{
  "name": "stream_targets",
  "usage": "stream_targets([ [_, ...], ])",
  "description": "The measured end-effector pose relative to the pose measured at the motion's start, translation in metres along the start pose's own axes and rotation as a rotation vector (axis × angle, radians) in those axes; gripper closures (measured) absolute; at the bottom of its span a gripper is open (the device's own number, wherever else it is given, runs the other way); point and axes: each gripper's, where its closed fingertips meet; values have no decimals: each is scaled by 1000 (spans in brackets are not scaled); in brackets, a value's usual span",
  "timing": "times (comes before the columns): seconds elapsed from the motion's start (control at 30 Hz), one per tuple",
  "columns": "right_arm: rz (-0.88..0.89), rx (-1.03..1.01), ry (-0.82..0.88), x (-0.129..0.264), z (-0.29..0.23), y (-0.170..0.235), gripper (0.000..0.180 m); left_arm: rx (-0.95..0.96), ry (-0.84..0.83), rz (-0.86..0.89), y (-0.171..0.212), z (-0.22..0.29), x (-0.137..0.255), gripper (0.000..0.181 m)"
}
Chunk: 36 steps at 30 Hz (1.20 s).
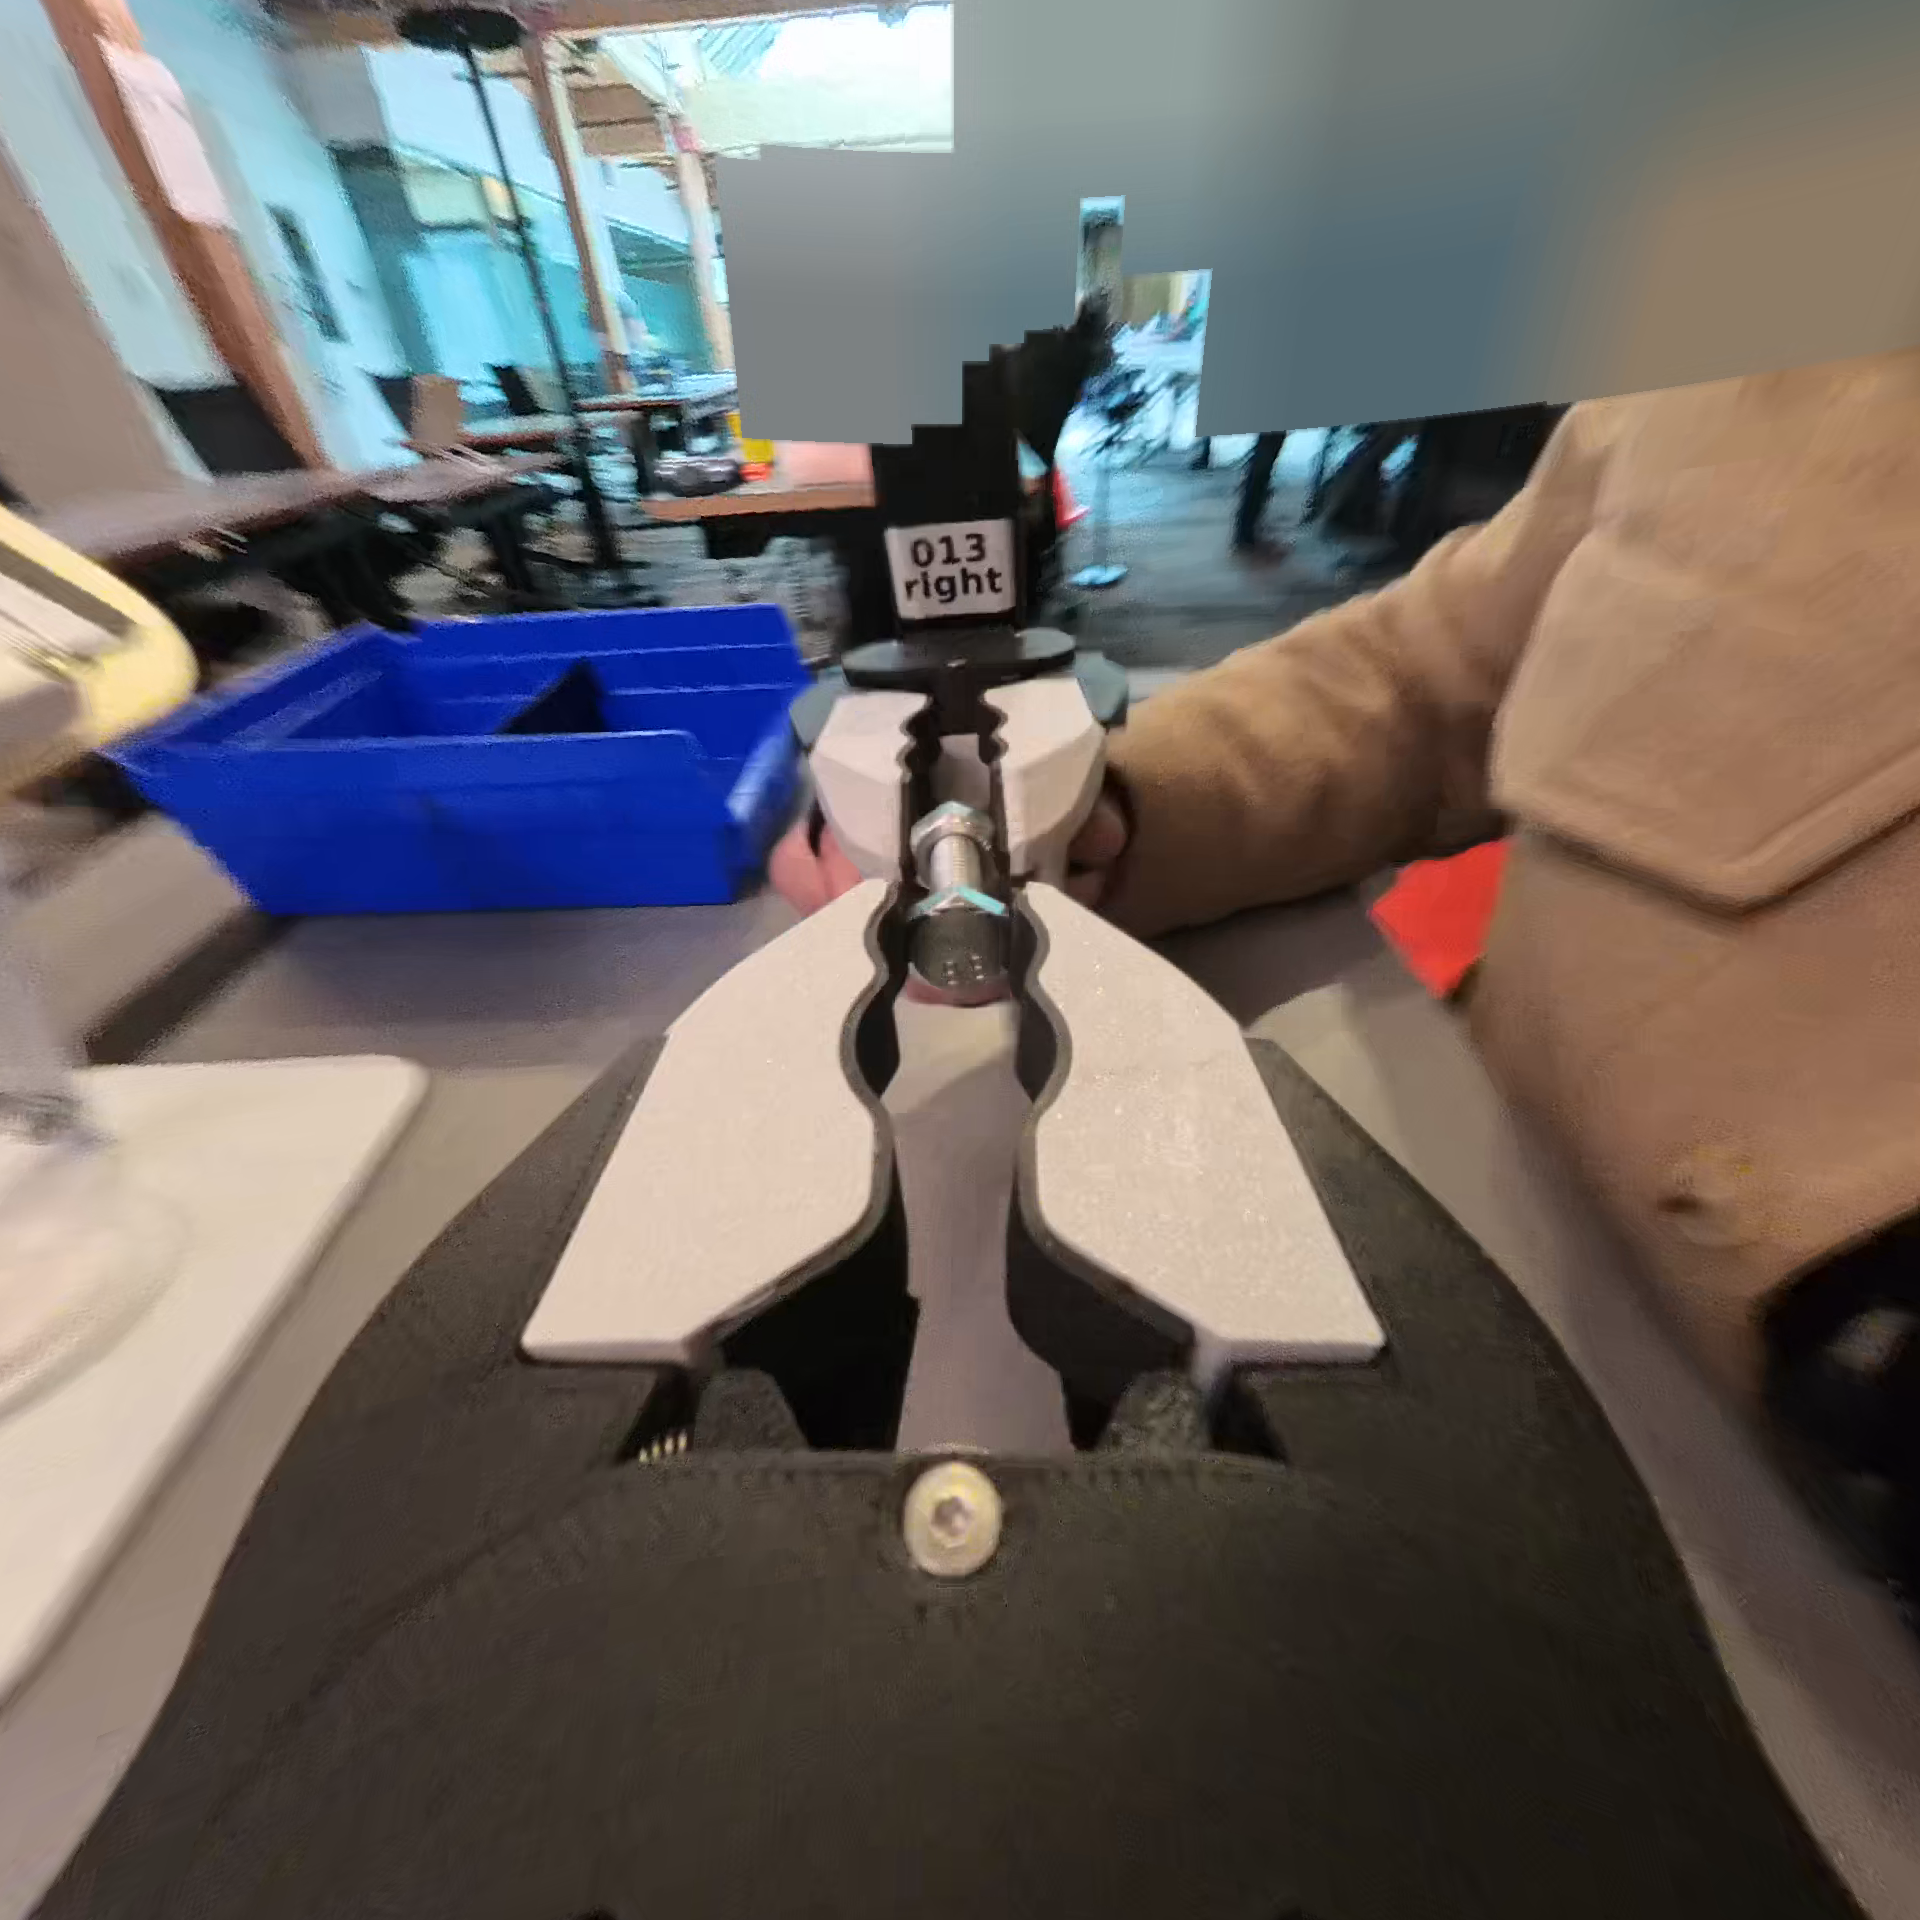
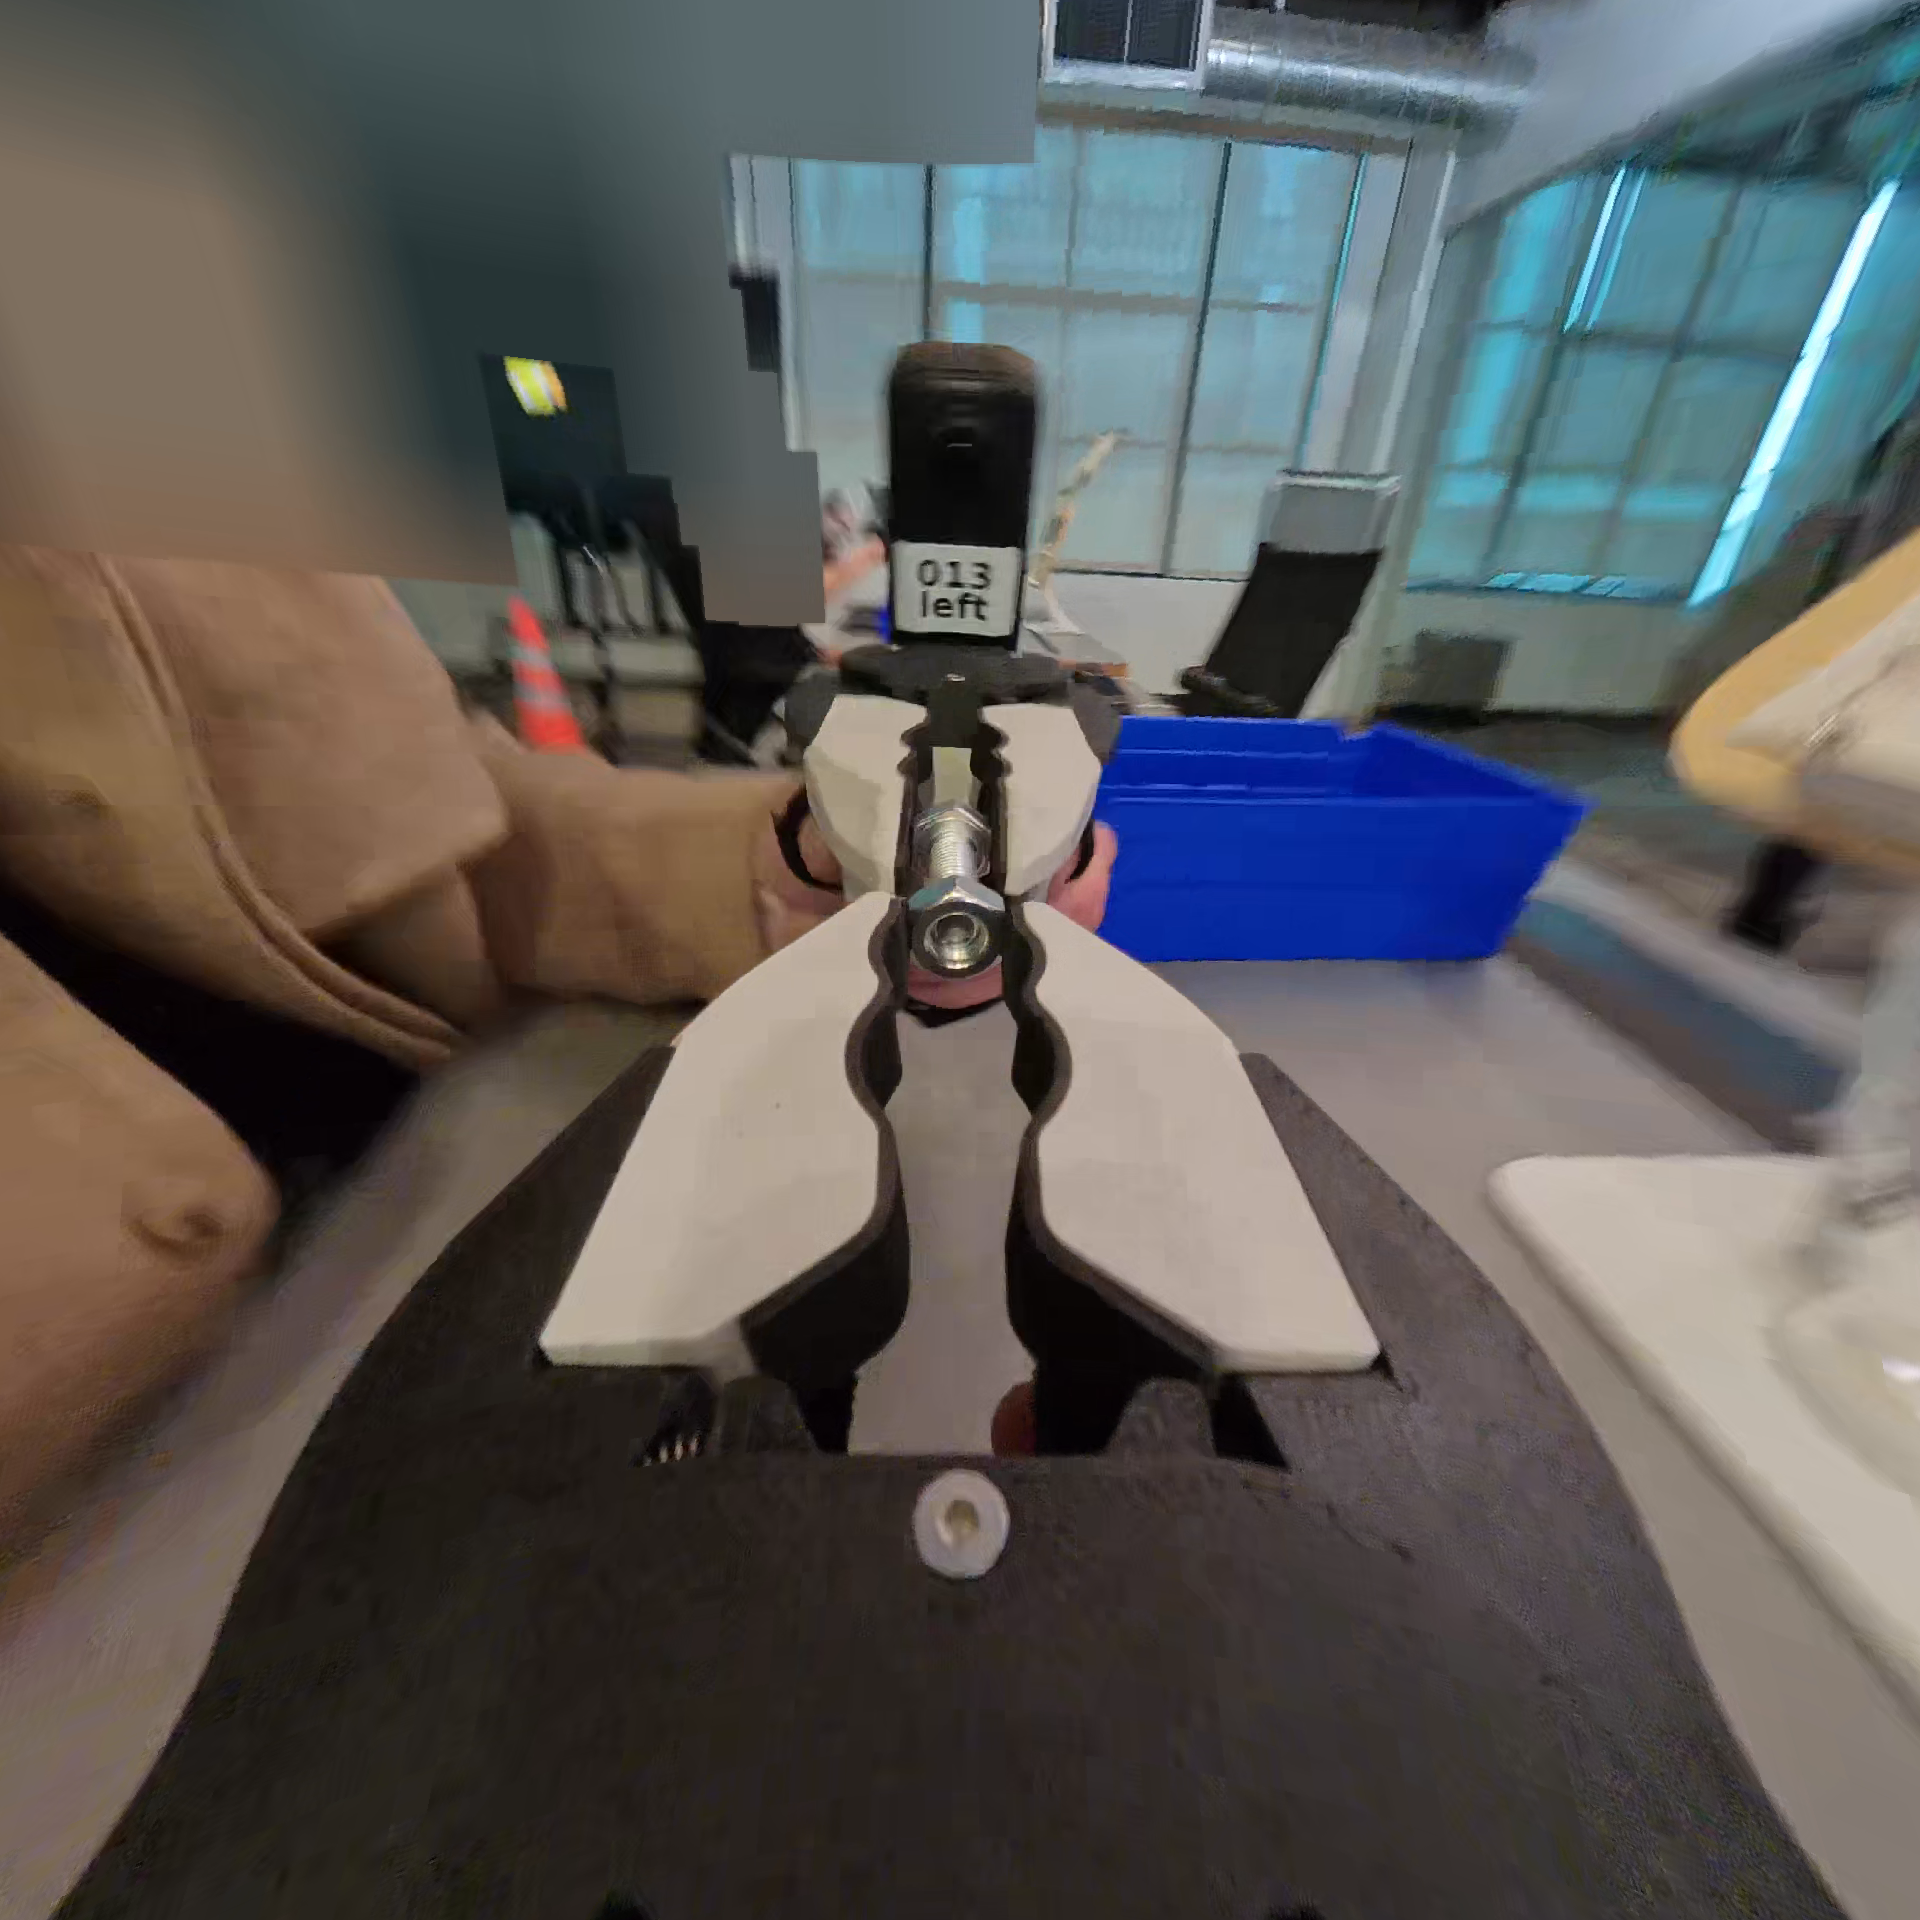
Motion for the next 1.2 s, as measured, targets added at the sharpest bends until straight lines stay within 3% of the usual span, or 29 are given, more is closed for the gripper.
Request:
stream_targets([
  [0.23,-297,823,264,1,-8,1,162,558,419,194,2,9,-2,163],
  [0.3,-344,954,294,2,-10,3,162,617,467,200,4,10,-2,163],
  [0.4,-350,991,305,2,-12,2,162,628,488,212,2,12,-2,163],
  [0.67,-344,972,302,1,-12,2,162,635,492,212,2,12,-1,163],
  [0.8,-290,858,285,1,-11,-2,162,591,471,246,-3,10,0,163],
  [1.0,-165,546,215,4,-6,-7,162,429,321,221,-4,4,-2,136],
  [1.2,-8,82,74,6,4,-7,162,62,31,141,-8,-4,2,134],
])
Point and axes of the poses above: each gripper's, where its closed fingertips meet, x back along the fingers, y out of its underside, z = x × y across the jaws, and after that the axes turned 6 degrees about -z, right-handed
